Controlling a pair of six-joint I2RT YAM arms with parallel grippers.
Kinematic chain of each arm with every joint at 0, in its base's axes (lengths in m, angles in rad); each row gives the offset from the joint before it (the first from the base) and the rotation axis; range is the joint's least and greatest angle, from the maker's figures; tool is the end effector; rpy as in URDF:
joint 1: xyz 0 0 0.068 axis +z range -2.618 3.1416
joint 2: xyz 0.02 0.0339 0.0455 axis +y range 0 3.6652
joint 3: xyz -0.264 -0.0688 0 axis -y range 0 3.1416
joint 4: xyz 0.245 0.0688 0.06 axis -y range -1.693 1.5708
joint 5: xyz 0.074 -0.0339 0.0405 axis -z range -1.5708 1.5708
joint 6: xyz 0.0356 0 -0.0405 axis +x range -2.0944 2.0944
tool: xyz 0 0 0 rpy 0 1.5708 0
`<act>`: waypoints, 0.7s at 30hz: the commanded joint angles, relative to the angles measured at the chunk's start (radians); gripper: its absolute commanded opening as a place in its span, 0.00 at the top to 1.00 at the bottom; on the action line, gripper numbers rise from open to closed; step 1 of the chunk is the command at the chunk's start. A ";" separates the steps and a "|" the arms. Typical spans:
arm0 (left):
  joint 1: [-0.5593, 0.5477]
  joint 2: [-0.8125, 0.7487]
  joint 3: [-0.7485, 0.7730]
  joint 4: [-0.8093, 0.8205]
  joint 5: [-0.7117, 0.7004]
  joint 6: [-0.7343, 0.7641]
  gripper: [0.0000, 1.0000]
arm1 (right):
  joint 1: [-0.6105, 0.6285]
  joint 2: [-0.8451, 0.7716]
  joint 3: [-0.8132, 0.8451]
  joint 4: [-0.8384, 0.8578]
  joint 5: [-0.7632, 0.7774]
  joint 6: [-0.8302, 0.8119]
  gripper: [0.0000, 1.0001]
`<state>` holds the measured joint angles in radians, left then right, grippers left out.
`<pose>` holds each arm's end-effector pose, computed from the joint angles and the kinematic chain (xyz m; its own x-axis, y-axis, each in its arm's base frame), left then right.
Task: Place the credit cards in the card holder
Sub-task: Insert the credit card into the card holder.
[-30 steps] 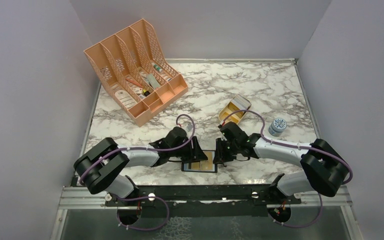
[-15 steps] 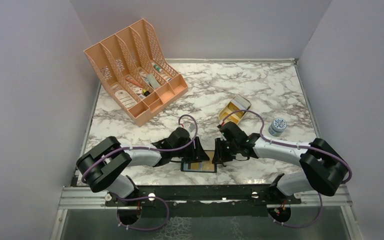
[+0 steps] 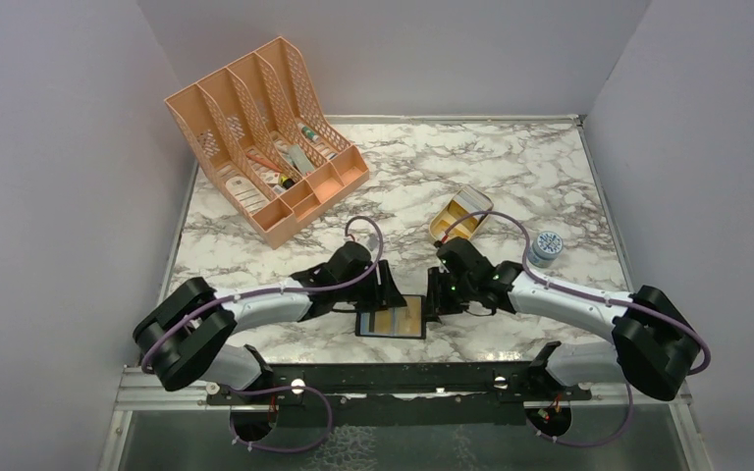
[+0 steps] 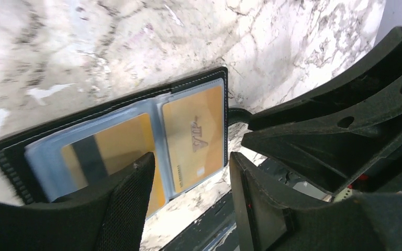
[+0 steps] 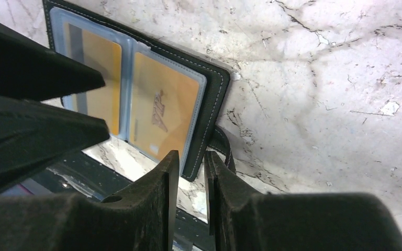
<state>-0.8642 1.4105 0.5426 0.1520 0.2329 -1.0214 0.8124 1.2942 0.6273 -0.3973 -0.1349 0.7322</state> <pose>0.1651 -0.2061 0.1547 -0.9501 -0.1651 -0.2648 0.0821 0.6864 -0.7226 0.1551 0.1707 0.1675 -0.9581 -0.0482 -0.2822 -0.1663 0.8960 0.4118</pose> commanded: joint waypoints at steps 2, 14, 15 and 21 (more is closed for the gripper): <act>0.075 -0.120 0.016 -0.168 -0.052 0.066 0.43 | 0.010 -0.023 0.031 0.003 0.000 0.033 0.75; 0.224 -0.296 -0.084 -0.213 0.039 0.093 0.35 | 0.059 0.036 0.060 0.123 -0.051 0.116 0.75; 0.228 -0.294 -0.095 -0.196 0.054 0.088 0.35 | 0.063 0.051 0.065 0.137 -0.060 0.121 0.75; 0.249 -0.280 -0.155 -0.065 0.137 0.051 0.35 | 0.113 0.158 0.126 0.186 -0.072 0.140 0.76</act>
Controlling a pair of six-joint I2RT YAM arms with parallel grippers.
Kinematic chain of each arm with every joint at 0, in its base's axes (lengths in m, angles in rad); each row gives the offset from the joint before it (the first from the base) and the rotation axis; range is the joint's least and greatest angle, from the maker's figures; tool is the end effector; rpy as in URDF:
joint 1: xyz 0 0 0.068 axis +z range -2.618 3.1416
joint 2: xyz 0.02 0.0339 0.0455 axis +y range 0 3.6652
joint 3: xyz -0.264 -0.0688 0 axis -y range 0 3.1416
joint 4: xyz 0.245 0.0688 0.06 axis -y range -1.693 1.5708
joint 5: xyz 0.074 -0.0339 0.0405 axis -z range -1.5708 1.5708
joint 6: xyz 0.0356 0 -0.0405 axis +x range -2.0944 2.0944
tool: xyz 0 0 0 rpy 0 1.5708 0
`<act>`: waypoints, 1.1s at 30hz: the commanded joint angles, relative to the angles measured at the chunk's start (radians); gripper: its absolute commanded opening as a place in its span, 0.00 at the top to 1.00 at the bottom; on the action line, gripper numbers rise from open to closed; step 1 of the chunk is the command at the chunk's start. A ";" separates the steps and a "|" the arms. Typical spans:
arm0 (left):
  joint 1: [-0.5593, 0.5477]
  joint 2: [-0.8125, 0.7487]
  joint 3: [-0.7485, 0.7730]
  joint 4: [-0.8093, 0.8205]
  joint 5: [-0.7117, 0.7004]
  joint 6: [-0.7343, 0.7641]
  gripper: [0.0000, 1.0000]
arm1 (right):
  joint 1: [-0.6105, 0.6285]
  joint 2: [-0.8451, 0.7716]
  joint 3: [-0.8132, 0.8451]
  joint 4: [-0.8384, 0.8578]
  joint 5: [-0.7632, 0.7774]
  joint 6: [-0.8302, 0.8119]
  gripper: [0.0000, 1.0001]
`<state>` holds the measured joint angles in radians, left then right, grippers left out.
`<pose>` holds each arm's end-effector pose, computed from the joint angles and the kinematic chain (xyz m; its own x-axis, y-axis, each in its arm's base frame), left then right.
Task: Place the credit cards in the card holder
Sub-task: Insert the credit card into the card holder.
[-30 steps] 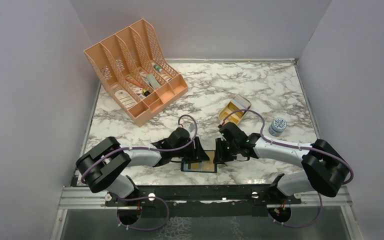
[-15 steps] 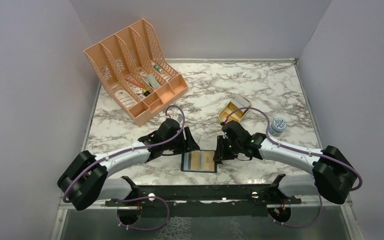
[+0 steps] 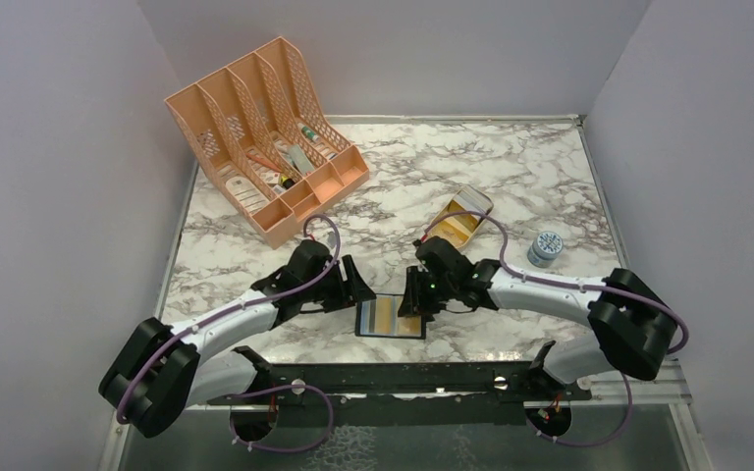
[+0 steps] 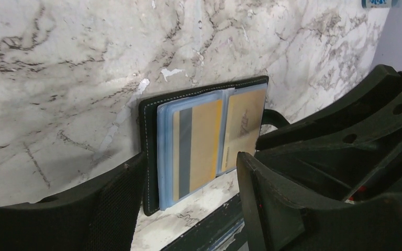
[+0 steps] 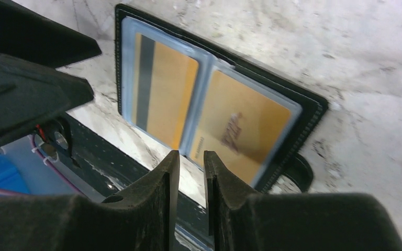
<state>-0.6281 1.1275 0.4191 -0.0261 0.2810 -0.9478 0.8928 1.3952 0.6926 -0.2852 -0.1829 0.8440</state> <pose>0.1659 -0.1327 0.1656 -0.9102 -0.3034 -0.2821 -0.0138 0.7029 -0.7112 0.1578 0.2063 0.1699 -0.9672 -0.0294 -0.2523 -0.1593 0.8439 0.5123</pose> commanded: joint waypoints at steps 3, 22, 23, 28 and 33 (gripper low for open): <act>0.017 0.006 -0.045 0.150 0.109 -0.036 0.35 | 0.048 0.111 0.090 0.081 -0.024 0.029 0.77; 0.019 0.075 -0.102 0.290 0.169 -0.070 0.35 | 0.064 0.241 0.079 0.047 0.069 0.023 0.89; 0.019 0.080 -0.104 0.299 0.178 -0.075 0.35 | 0.064 0.240 0.077 0.049 0.069 0.024 0.89; 0.019 0.078 -0.105 0.306 0.183 -0.077 0.35 | 0.064 0.240 0.069 0.058 0.065 0.026 0.90; 0.019 0.085 -0.109 0.313 0.181 -0.081 0.35 | 0.064 0.247 0.068 0.067 0.058 0.023 0.90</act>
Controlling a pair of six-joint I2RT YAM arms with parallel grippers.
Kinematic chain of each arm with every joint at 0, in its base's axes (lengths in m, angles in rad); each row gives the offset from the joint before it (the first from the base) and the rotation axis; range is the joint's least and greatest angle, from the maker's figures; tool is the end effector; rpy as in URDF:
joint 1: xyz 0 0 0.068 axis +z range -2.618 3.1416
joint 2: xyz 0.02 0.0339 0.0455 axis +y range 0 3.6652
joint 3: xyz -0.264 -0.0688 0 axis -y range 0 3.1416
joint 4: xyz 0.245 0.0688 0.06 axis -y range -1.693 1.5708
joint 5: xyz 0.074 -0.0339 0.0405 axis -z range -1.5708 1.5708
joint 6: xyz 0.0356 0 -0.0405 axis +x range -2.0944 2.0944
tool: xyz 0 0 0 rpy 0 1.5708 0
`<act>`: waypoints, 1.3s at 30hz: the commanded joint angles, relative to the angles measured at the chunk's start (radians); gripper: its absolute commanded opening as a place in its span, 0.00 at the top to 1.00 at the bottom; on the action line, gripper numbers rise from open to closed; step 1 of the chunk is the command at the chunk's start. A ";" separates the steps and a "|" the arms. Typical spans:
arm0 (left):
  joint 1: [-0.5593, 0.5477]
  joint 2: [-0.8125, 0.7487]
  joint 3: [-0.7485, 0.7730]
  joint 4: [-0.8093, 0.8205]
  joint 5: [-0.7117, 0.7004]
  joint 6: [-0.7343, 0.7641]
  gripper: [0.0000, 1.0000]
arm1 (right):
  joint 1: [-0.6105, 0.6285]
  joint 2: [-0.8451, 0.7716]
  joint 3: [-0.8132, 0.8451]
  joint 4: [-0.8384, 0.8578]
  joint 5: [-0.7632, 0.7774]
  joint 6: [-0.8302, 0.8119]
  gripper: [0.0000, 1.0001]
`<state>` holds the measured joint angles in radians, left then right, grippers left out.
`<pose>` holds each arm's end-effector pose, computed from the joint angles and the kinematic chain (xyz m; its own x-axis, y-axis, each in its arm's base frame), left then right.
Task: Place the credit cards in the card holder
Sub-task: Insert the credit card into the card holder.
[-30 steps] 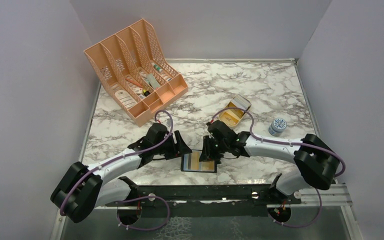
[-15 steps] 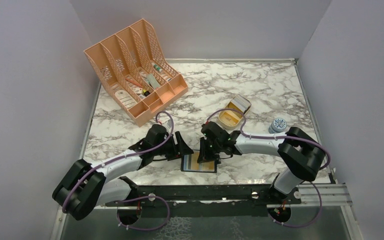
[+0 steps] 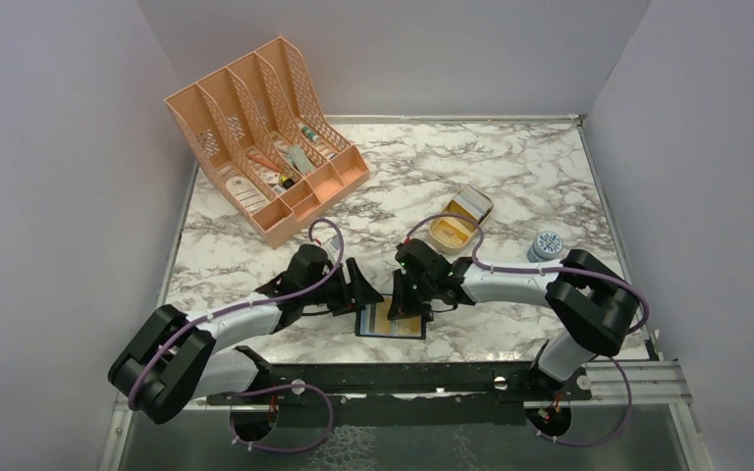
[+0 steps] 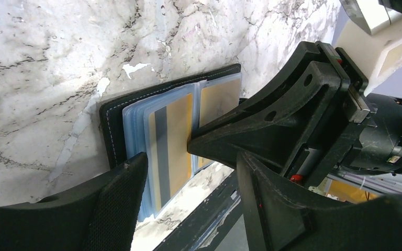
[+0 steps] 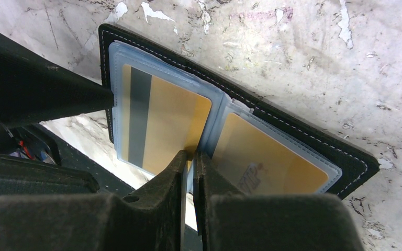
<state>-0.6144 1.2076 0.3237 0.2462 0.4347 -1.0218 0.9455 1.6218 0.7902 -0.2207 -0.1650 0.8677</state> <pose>0.1657 -0.1353 0.1456 -0.9357 -0.2867 -0.2054 0.0021 0.5777 -0.8162 0.1691 0.2442 0.1417 -0.9752 -0.0652 -0.2116 -0.1601 0.8679 0.4703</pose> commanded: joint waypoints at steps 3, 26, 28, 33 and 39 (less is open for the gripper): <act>0.005 0.014 -0.019 0.054 0.034 -0.016 0.35 | 0.012 0.020 -0.029 0.004 0.037 0.000 0.90; 0.002 -0.002 -0.024 0.130 0.081 -0.093 0.35 | 0.012 -0.061 0.017 -0.012 0.026 -0.034 0.78; 0.000 -0.003 -0.020 0.134 0.084 -0.096 0.36 | 0.013 -0.093 0.015 -0.039 0.063 -0.035 0.76; -0.012 -0.009 -0.010 0.135 0.078 -0.101 0.36 | 0.011 -0.227 -0.033 -0.091 0.187 -0.017 0.74; -0.060 0.014 0.021 0.144 0.052 -0.112 0.36 | 0.012 -0.472 -0.061 -0.167 0.341 -0.005 0.67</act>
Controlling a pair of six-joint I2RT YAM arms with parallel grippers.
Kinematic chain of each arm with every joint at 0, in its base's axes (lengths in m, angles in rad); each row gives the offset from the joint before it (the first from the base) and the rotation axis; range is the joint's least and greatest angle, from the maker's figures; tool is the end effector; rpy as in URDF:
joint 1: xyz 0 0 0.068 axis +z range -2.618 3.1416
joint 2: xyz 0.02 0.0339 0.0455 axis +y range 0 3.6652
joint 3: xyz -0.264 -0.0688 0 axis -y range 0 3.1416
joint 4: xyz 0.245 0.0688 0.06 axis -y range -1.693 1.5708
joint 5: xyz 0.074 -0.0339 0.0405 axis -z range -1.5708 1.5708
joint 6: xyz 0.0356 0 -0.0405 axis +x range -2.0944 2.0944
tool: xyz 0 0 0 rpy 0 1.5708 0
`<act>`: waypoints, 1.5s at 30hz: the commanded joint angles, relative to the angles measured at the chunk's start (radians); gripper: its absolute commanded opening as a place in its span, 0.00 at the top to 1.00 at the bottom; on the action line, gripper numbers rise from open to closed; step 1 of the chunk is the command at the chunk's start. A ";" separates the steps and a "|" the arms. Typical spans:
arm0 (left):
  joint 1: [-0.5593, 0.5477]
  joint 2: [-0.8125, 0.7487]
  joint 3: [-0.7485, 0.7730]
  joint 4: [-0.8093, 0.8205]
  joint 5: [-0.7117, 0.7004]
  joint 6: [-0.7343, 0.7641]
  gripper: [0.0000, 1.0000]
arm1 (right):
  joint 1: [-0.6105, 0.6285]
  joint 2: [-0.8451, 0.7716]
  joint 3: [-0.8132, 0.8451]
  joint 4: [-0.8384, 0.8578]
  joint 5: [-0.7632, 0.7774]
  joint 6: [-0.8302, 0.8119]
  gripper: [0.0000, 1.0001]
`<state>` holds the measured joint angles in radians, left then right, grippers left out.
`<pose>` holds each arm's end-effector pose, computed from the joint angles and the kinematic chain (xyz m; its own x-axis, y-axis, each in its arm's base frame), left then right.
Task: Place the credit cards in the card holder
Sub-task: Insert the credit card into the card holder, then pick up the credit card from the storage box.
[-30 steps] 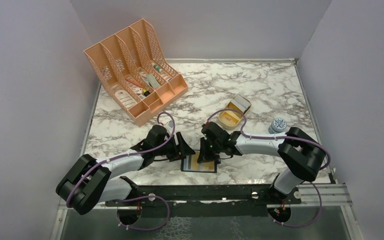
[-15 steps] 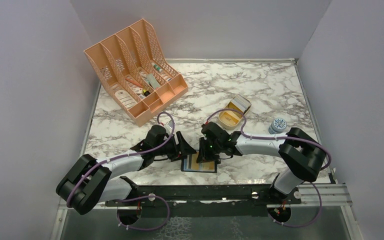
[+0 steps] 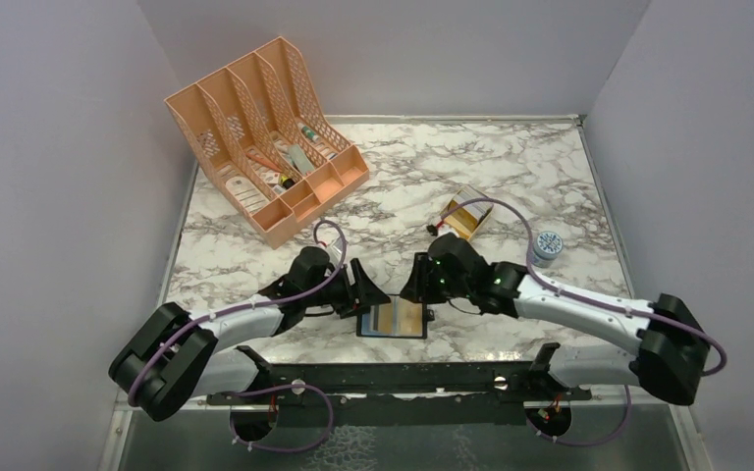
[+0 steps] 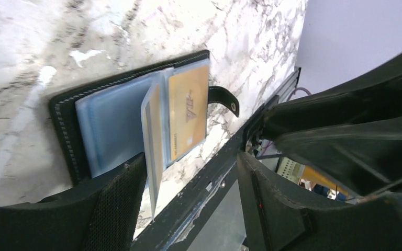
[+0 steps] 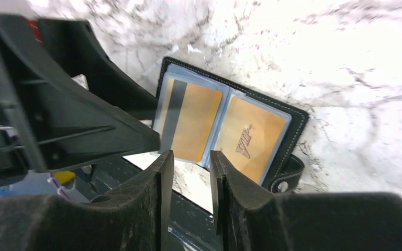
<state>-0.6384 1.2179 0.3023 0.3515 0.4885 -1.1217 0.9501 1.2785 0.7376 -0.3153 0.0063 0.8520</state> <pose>0.1625 -0.1414 0.1472 -0.9473 -0.2876 -0.1409 -0.0201 0.4923 -0.8702 0.1495 0.2087 0.2088 -0.8997 0.0356 -0.4351 -0.2034 0.8476 0.4901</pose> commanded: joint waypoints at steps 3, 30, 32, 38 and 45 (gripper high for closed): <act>-0.082 0.019 0.069 0.041 -0.028 -0.016 0.35 | 0.007 -0.228 0.010 -0.108 0.242 -0.018 0.66; -0.196 -0.131 0.247 -0.418 -0.327 0.269 0.13 | -0.077 0.059 0.344 -0.214 0.611 -0.509 0.66; -0.196 -0.140 0.266 -0.457 -0.338 0.297 0.07 | -0.136 0.106 0.359 -0.188 0.577 -0.564 0.65; -0.196 -0.153 0.314 -0.563 -0.332 0.360 0.01 | -0.269 0.268 0.426 -0.162 0.522 -0.722 0.62; -0.194 -0.207 0.357 -0.653 -0.374 0.413 0.01 | -0.334 0.491 0.554 -0.222 0.663 -0.816 0.59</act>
<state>-0.8333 1.0615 0.6121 -0.2264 0.1673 -0.7704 0.6399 1.6802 1.2144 -0.5011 0.5610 0.1188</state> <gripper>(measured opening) 0.990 0.400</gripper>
